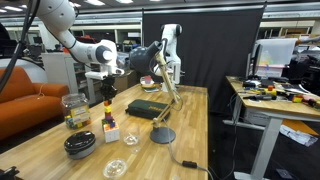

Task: Pick the orange block from the table and place it on the yellow block

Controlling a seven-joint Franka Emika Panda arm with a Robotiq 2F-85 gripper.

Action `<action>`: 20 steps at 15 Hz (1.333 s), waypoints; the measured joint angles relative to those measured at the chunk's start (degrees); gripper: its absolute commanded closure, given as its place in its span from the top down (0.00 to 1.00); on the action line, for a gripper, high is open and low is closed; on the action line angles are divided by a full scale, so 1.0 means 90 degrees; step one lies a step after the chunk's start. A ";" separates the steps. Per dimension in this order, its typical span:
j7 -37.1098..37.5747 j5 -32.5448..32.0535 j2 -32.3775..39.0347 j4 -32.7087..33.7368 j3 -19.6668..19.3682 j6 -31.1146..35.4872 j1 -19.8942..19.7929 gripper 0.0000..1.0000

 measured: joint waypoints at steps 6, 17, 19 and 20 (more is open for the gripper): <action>0.0000 0.0000 0.0132 0.0057 0.0000 0.0000 -0.0002 0.07; -0.0021 0.0066 0.0152 0.0101 0.0000 -0.0022 -0.0014 1.00; -0.0021 0.0066 0.0108 0.0137 0.0000 -0.0022 -0.0012 1.00; -0.0023 0.0066 0.0036 0.0136 0.0006 -0.0023 -0.0007 1.00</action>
